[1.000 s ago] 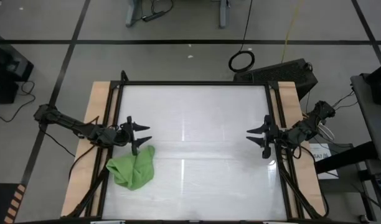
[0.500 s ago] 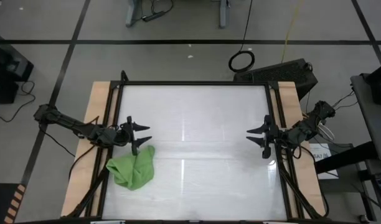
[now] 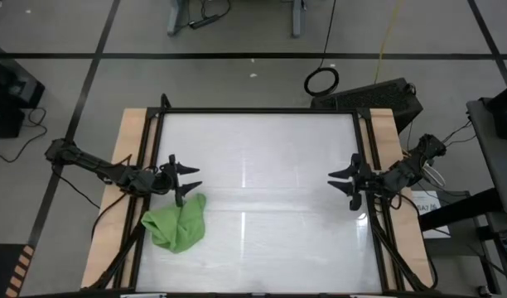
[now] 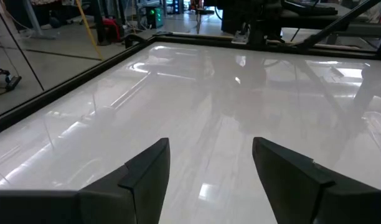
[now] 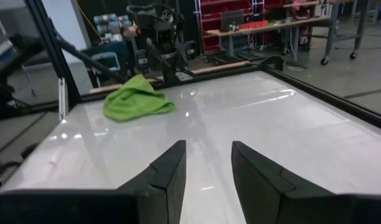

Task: Roll towel into tight, uniform cylinder
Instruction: Fold the green microfiber towel

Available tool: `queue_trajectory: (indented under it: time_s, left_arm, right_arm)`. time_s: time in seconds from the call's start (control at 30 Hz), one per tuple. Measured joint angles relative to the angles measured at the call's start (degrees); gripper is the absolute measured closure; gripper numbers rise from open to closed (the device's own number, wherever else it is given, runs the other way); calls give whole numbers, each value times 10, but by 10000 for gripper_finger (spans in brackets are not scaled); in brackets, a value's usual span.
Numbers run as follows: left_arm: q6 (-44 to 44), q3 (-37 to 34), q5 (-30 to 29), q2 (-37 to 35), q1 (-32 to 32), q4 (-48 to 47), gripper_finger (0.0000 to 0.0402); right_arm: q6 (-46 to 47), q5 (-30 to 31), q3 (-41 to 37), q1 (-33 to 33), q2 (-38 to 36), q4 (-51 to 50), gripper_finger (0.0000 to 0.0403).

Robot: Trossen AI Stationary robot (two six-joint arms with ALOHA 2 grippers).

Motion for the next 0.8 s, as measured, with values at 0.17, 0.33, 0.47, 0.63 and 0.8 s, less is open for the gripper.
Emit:
queue_trajectory:
  time_s: [0.17,0.33,0.47,0.63,0.8]
  left_arm:
    - [0,0,0,0,0,0,167]
    - [0,0,0,0,0,0,167]
    - [0,0,0,0,0,0,167]
    - [0,0,0,0,0,0,167]
    - [0,0,0,0,0,0,167]
  right_arm:
    - [-17,2,0,0,0,58,284]
    - [-63,2,0,0,0,120,284]
    - [-88,3,0,0,0,156,284]
    - [-93,3,0,0,0,184,284]
    - [-85,2,0,0,0,188,284]
